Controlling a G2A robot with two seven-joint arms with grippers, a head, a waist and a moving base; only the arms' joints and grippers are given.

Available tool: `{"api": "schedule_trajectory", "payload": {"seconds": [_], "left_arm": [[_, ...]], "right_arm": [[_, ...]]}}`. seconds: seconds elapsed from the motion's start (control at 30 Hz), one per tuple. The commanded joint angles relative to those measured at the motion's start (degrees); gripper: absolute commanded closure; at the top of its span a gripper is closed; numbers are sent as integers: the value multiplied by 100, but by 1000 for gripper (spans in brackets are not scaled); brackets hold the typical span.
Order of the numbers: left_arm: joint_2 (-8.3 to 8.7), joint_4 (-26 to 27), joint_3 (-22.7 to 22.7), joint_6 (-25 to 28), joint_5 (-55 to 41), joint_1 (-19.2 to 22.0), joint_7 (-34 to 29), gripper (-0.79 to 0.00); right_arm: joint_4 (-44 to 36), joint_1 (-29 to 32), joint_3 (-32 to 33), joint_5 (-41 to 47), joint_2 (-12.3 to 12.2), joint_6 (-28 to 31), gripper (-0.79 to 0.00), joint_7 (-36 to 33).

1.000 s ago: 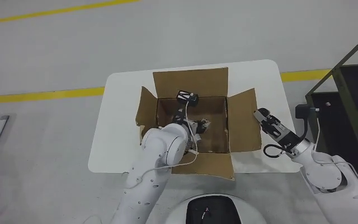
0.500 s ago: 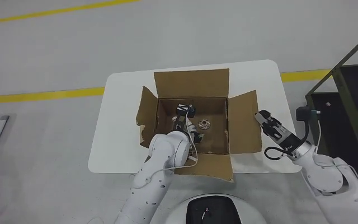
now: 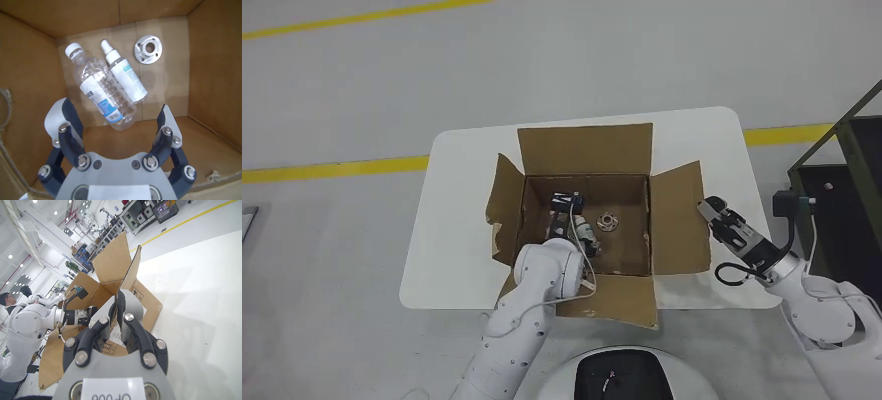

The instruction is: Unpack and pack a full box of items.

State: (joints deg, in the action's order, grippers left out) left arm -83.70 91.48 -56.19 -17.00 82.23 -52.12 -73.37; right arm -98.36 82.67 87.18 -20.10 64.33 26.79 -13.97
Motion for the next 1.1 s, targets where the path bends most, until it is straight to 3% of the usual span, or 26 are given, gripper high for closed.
{"api": "schedule_trajectory", "payload": {"seconds": [0.0,0.17,0.27,0.77,1.07], "left_arm": [[-19,-95,32,-106,171,58,-95,-613],[-71,-285,77,-226,346,151,-214,-597],[-106,-381,109,-244,327,168,-198,-643],[-265,-1124,121,-477,442,318,-20,-671],[-355,-1448,102,-605,512,393,29,-730]], "right_arm": [[-5,-15,-2,-3,1,3,0,-5],[16,-36,-12,-14,4,27,0,-6],[30,-45,-26,-19,7,19,0,-10],[55,-49,-39,-15,15,4,0,-29],[76,-66,-23,-14,16,25,0,-38]]}}
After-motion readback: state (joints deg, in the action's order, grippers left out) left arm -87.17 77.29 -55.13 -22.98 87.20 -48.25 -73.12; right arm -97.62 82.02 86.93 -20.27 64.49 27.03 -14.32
